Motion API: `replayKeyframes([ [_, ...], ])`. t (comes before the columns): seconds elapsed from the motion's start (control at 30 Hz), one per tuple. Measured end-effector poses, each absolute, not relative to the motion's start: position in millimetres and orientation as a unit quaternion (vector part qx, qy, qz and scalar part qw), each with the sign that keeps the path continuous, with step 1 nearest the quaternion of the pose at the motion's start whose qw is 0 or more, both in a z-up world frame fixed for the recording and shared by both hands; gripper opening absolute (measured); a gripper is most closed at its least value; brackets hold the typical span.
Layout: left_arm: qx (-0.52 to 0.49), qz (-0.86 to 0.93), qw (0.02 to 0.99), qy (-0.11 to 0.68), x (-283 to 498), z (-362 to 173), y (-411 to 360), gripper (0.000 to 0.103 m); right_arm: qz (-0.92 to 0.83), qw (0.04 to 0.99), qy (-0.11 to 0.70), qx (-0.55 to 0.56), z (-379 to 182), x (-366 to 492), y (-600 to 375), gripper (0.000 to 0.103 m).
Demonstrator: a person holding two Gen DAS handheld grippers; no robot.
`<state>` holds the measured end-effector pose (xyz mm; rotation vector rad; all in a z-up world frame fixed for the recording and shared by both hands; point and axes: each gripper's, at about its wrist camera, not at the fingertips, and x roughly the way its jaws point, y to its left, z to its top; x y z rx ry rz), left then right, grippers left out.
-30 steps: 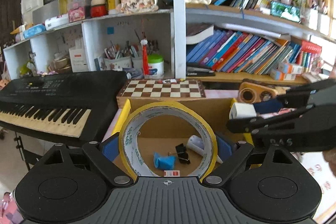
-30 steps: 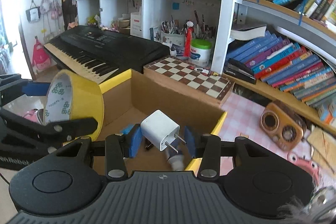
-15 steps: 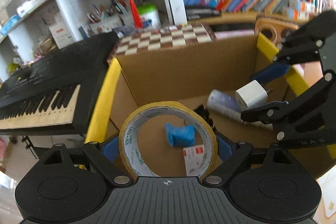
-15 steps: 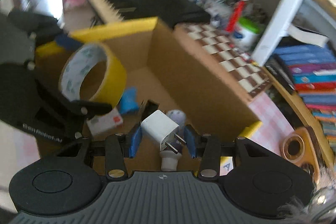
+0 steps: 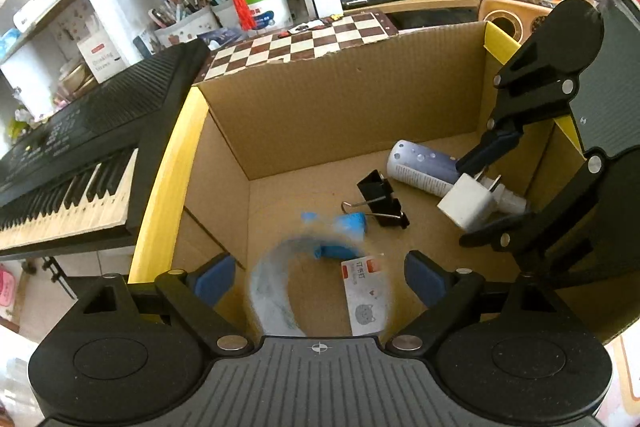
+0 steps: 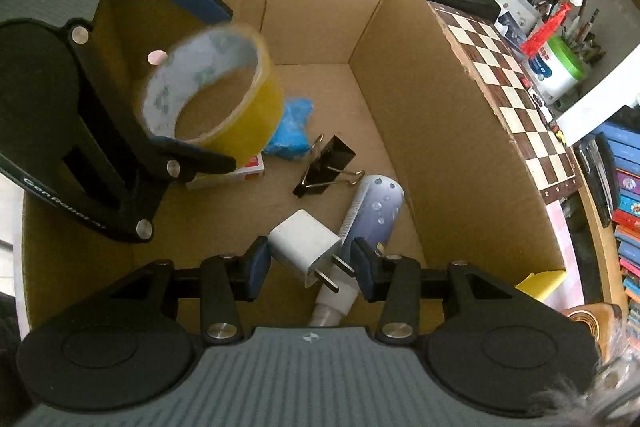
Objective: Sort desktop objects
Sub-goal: 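Open the left tool dropping the tape while the right tool releases the plug, then withdraw both tools from the box toward the toy car by the plush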
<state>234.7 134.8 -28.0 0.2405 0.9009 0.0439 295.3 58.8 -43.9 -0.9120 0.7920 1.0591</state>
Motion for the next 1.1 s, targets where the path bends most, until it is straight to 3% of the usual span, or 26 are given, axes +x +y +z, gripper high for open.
replayKeyframes([
  [0.33,0.119,0.021,0.916,0.383,220.4,-9.7,127.2,0.098,0.439,0.758,0.328,-0.353,-20.8,289.1,38.3,0.049],
  [0.77,0.026,0.060,0.956,0.285,172.9,36.8,135.2,0.100,0.313,0.891,0.306,-0.119,33.7,262.9,-33.6,0.049],
  [1.1,0.004,0.065,0.966,0.251,120.7,46.8,127.9,0.101,0.217,0.929,0.293,-0.059,36.2,197.4,-72.4,0.052],
])
